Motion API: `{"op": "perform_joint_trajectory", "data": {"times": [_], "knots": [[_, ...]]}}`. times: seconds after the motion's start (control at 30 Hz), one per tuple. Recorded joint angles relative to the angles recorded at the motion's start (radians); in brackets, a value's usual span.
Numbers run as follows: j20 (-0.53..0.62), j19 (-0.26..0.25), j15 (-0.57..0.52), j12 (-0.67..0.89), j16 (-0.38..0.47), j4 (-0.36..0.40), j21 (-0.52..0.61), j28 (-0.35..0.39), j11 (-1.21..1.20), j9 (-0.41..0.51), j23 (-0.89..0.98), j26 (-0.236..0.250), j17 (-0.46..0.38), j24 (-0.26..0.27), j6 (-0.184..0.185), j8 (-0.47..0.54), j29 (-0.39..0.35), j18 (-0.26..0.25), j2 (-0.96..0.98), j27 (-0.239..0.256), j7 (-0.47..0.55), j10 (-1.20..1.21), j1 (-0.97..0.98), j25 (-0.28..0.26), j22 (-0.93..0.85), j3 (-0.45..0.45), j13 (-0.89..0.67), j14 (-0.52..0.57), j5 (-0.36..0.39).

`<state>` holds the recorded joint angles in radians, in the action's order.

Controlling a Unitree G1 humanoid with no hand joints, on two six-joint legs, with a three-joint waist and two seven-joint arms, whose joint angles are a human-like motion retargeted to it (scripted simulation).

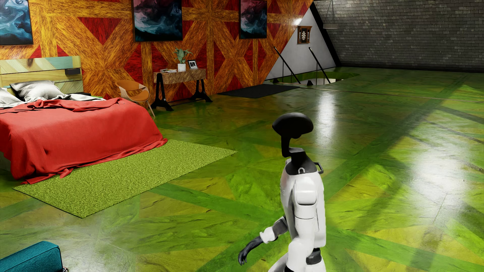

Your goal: Head to chair

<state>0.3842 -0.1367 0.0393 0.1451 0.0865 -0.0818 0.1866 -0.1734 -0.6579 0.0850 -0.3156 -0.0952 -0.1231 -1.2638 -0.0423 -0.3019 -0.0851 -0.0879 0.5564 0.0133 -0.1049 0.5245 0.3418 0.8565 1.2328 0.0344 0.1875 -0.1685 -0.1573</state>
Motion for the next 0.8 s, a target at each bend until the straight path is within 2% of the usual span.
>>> {"op": "perform_joint_trajectory", "data": {"times": [0.03,0.07,0.13,0.17,0.2,0.23,0.27,0.3,0.33,0.37,0.4,0.43,0.47,0.5,0.53,0.57,0.6,0.63,0.67,0.7,0.77,0.8], "knots": [[0.037,0.069,0.08,0.02,0.008,-0.021,-0.02,0.065,-0.107,-0.008,-0.015,-0.004,-0.004,-0.053,-0.003,-0.074,0.0,-0.013,-0.049,-0.011,-0.045,-0.041,-0.004,-0.016,-0.044,0.01,0.027,0.036,-0.075],[0.047,0.117,0.135,0.038,0.014,-0.041,-0.052,0.13,-0.183,-0.018,-0.039,-0.005,-0.009,-0.082,-0.005,-0.101,-0.021,-0.029,-0.103,-0.036,-0.088,-0.084,-0.012,-0.034,-0.106,0.02,0.054,0.072,-0.137],[-0.013,0.148,0.214,0.053,0.024,-0.087,-0.137,0.262,-0.255,-0.041,-0.12,0.021,-0.011,-0.07,-0.006,-0.104,-0.093,-0.067,-0.2,-0.122,-0.193,-0.154,-0.034,-0.077,-0.285,0.029,0.078,0.132,-0.254],[-0.057,0.155,0.256,0.05,0.03,-0.118,-0.184,0.331,-0.258,-0.053,-0.172,0.039,-0.013,-0.052,-0.008,-0.139,-0.126,-0.09,-0.241,-0.171,-0.259,-0.176,-0.044,-0.101,-0.395,0.026,0.077,0.157,-0.334],[-0.112,0.168,0.298,0.037,0.041,-0.157,-0.216,0.4,-0.245,-0.064,-0.225,0.053,-0.025,-0.018,-0.011,-0.23,-0.14,-0.113,-0.284,-0.223,-0.33,-0.187,-0.05,-0.108,-0.507,0.018,0.064,0.18,-0.431],[-0.183,0.19,0.333,0.022,0.047,-0.208,-0.22,0.46,-0.219,-0.075,-0.256,0.058,-0.042,0.051,-0.014,-0.374,-0.128,-0.134,-0.33,-0.268,-0.407,-0.193,-0.059,-0.084,-0.605,0.006,0.05,0.2,-0.521],[-0.263,0.186,0.35,-0.001,0.056,-0.274,-0.194,0.504,-0.186,-0.084,-0.262,0.059,-0.057,0.16,-0.014,-0.515,-0.095,-0.152,-0.368,-0.287,-0.489,-0.194,-0.077,-0.04,-0.681,-0.004,0.035,0.208,-0.565],[-0.339,0.082,0.362,-0.036,0.077,-0.359,-0.151,0.531,-0.163,-0.087,-0.25,0.057,-0.065,0.293,-0.008,-0.554,-0.052,-0.153,-0.363,-0.265,-0.562,-0.177,-0.104,-0.002,-0.739,-0.005,0.016,0.185,-0.535],[-0.401,0.006,0.4,-0.088,0.112,-0.454,-0.1,0.538,-0.163,-0.085,-0.235,0.052,-0.066,0.426,0.006,-0.483,-0.003,-0.121,-0.308,-0.211,-0.601,-0.141,-0.132,0.013,-0.781,0.0,-0.008,0.115,-0.446],[-0.442,0.018,0.437,-0.151,0.147,-0.516,-0.049,0.534,-0.173,-0.079,-0.225,0.042,-0.07,0.537,0.023,-0.388,0.052,-0.013,-0.249,-0.146,-0.548,-0.079,-0.134,0.011,-0.802,-0.004,-0.034,0.003,-0.337],[-0.451,0.057,0.465,-0.213,0.169,-0.492,-0.008,0.529,-0.174,-0.069,-0.219,0.025,-0.079,0.604,0.036,-0.293,0.099,0.088,-0.209,-0.093,-0.35,0.023,-0.081,0.014,-0.789,-0.02,-0.058,-0.081,-0.225],[-0.427,0.1,0.481,-0.262,0.19,-0.396,0.016,0.504,-0.152,-0.057,-0.217,-0.002,-0.075,0.627,0.046,-0.215,0.115,0.05,-0.203,-0.073,-0.128,0.149,-0.006,0.03,-0.741,-0.033,-0.089,-0.123,-0.122],[-0.379,0.134,0.484,-0.299,0.208,-0.306,0.016,0.435,-0.109,-0.045,-0.211,-0.033,-0.056,0.604,0.058,-0.159,0.094,0.02,-0.225,-0.069,-0.031,0.264,0.057,0.036,-0.67,-0.037,-0.11,-0.148,-0.035],[-0.307,0.158,0.473,-0.32,0.209,-0.252,0.002,0.325,-0.05,-0.035,-0.191,-0.05,-0.029,0.544,0.071,-0.114,0.054,0.047,-0.264,-0.063,-0.052,0.355,0.111,0.013,-0.582,-0.04,-0.118,-0.16,0.038],[-0.234,0.175,0.452,-0.334,0.198,-0.201,-0.006,0.184,0.016,-0.028,-0.163,-0.036,-0.008,0.468,0.085,-0.066,0.024,0.088,-0.31,-0.036,-0.096,0.412,0.168,-0.031,-0.501,-0.049,-0.128,-0.162,0.104],[-0.188,0.192,0.425,-0.351,0.176,-0.13,0.003,0.046,0.083,-0.022,-0.132,0.007,0.0,0.403,0.096,-0.009,0.017,0.093,-0.358,0.013,-0.109,0.435,0.242,-0.07,-0.447,-0.063,-0.148,-0.149,0.168],[-0.187,0.212,0.397,-0.378,0.142,-0.053,0.021,-0.061,0.149,-0.018,-0.099,0.054,-0.005,0.373,0.106,0.054,0.021,0.07,-0.411,0.074,-0.094,0.421,0.326,-0.083,-0.428,-0.078,-0.182,-0.128,0.229],[-0.214,0.229,0.374,-0.41,0.099,0.011,0.039,-0.116,0.216,-0.014,-0.061,0.084,-0.011,0.373,0.113,0.12,0.016,0.057,-0.472,0.126,-0.069,0.371,0.41,-0.078,-0.435,-0.092,-0.223,-0.105,0.28],[-0.237,0.243,0.357,-0.439,0.06,0.05,0.049,-0.109,0.276,-0.009,-0.023,0.1,-0.009,0.376,0.118,0.185,-0.004,0.059,-0.538,0.155,-0.048,0.291,0.482,-0.071,-0.46,-0.105,-0.264,-0.068,0.319],[-0.232,0.258,0.339,-0.459,0.034,0.079,0.053,-0.049,0.326,-0.003,0.011,0.11,0.0,0.361,0.119,0.255,-0.034,0.065,-0.605,0.159,-0.023,0.189,0.538,-0.073,-0.49,-0.117,-0.301,-0.018,0.342],[-0.164,0.283,0.261,-0.467,0.026,0.124,0.042,0.091,0.352,0.009,0.043,0.104,0.032,0.278,0.103,0.363,-0.099,0.053,-0.73,0.13,0.037,0.014,0.58,-0.113,-0.509,-0.144,-0.335,0.033,0.344],[-0.139,0.261,0.188,-0.452,0.026,0.134,0.033,0.113,0.315,0.015,0.035,0.085,0.042,0.243,0.086,0.399,-0.131,0.106,-0.772,0.101,0.039,0.019,0.574,-0.142,-0.482,-0.155,-0.326,0.077,0.33]]}}
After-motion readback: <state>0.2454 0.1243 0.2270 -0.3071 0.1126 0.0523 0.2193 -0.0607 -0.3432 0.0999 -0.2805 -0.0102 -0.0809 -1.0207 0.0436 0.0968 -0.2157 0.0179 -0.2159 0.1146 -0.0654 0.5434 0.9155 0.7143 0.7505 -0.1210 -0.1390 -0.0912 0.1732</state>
